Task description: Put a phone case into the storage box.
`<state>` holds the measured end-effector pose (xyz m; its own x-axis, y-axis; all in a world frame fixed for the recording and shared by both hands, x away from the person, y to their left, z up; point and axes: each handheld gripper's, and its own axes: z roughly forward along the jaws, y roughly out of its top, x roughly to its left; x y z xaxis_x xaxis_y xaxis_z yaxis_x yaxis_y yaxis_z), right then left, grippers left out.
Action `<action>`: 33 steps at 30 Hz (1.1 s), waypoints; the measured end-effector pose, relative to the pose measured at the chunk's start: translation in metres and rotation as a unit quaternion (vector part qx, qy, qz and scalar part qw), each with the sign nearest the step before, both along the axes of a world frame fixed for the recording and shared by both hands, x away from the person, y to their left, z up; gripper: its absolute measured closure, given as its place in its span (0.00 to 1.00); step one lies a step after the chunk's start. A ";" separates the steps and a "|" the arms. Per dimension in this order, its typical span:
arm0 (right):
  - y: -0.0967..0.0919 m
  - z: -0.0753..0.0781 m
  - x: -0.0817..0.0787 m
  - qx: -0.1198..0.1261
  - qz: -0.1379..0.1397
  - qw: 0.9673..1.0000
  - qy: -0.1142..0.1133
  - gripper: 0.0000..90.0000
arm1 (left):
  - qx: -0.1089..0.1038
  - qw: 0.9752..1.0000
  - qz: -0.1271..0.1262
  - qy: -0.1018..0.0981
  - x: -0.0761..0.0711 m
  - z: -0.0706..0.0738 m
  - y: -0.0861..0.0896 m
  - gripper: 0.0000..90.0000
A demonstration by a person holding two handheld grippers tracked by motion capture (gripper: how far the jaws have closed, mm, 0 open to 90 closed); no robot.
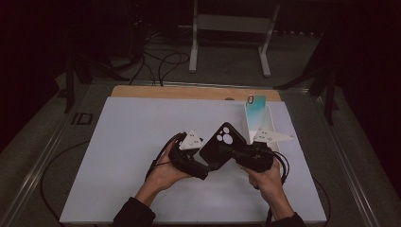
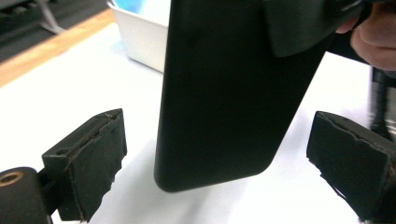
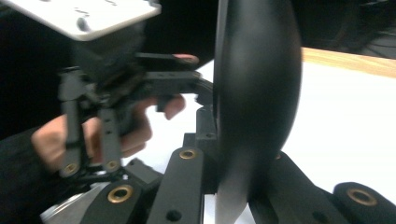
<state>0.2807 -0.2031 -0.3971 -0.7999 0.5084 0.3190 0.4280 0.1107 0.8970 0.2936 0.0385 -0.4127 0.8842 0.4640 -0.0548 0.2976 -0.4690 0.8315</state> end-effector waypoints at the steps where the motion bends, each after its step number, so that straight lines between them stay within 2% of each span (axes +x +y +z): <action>1: 0.000 0.000 0.000 0.000 0.000 1.000 0.000 0.96 | -0.005 1.000 -0.011 0.006 0.000 -0.001 0.000 0.06; 2: 0.000 0.000 0.000 0.000 0.000 1.000 0.000 0.96 | -0.005 1.000 -0.011 0.006 0.000 -0.001 0.000 0.07; 3: 0.000 0.000 -0.001 0.003 0.011 1.000 0.001 0.96 | -0.008 1.000 -0.025 0.013 0.000 -0.002 0.000 0.07; 4: 0.000 0.002 -0.002 0.005 0.033 0.999 -0.004 0.96 | -0.009 0.999 -0.032 0.014 -0.001 -0.003 0.000 0.11; 5: 0.000 0.002 -0.002 0.005 0.033 0.999 -0.004 0.96 | -0.009 0.999 -0.032 0.014 -0.001 -0.003 0.000 0.14; 6: 0.000 0.002 -0.002 0.004 0.040 0.999 -0.005 0.95 | -0.012 0.999 -0.038 0.017 -0.001 -0.003 0.000 0.14; 8: 0.002 0.003 -0.003 0.004 0.058 0.998 -0.009 0.95 | -0.018 0.998 -0.049 0.023 -0.001 -0.003 0.001 0.21; 11: 0.003 0.003 -0.004 0.003 0.065 0.998 -0.012 0.95 | -0.029 0.997 -0.064 0.032 -0.001 -0.003 0.002 0.31; 14: 0.004 0.003 -0.004 -0.004 0.065 0.998 -0.014 0.96 | -0.026 0.997 -0.065 0.031 -0.001 -0.004 0.004 0.41; 15: 0.003 0.003 -0.004 -0.008 0.064 0.998 -0.015 0.96 | -0.029 0.996 -0.076 0.039 -0.001 -0.005 0.006 0.41; 16: 0.001 0.003 -0.003 -0.009 0.063 0.998 -0.017 0.95 | -0.028 0.996 -0.081 0.039 -0.001 -0.006 0.008 0.51; 17: 0.000 0.003 -0.003 -0.013 0.063 0.998 -0.018 0.95 | -0.028 0.995 -0.085 0.038 -0.002 -0.007 0.009 0.55; 20: -0.002 0.003 -0.002 -0.020 0.066 0.997 -0.016 0.94 | -0.032 0.995 -0.089 0.040 -0.002 -0.009 0.011 0.63; 22: -0.003 0.003 -0.002 -0.029 0.065 0.997 -0.021 0.89 | -0.038 0.994 -0.093 0.043 -0.003 -0.010 0.012 0.69; 24: -0.003 0.004 -0.002 -0.040 0.059 0.997 -0.027 0.81 | -0.040 0.995 -0.086 0.039 -0.004 -0.011 0.014 0.76; 27: -0.002 0.004 -0.002 -0.046 0.052 0.997 -0.029 0.77 | -0.047 0.995 -0.082 0.038 -0.005 -0.012 0.015 0.80; 28: 0.000 0.004 -0.002 -0.052 0.046 0.997 -0.034 0.70 | -0.048 0.995 -0.082 0.035 -0.006 -0.012 0.015 0.84; 29: 0.000 0.004 -0.002 -0.052 0.046 0.997 -0.034 0.70 | -0.048 0.995 -0.082 0.035 -0.006 -0.012 0.015 0.87; 30: 0.001 0.004 -0.002 -0.055 0.042 0.997 -0.035 0.64 | -0.049 0.995 -0.082 0.030 -0.008 -0.012 0.014 0.87; 31: 0.003 0.004 -0.001 -0.056 0.038 0.997 -0.032 0.54 | -0.045 0.995 -0.081 0.023 -0.009 -0.012 0.013 0.88; 32: 0.003 0.004 -0.001 -0.056 0.038 0.997 -0.032 0.54 | -0.045 0.995 -0.081 0.023 -0.009 -0.012 0.013 0.88; 33: 0.006 0.005 -0.002 -0.067 0.018 0.997 -0.030 0.37 | -0.043 0.996 -0.077 0.016 -0.011 -0.012 0.011 0.89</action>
<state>0.2790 -0.1966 -0.3923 -0.8343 0.5130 0.2019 0.3679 0.2454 0.8969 0.2823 0.0500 -0.4242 0.9418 0.3148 -0.1176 0.2544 -0.4392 0.8616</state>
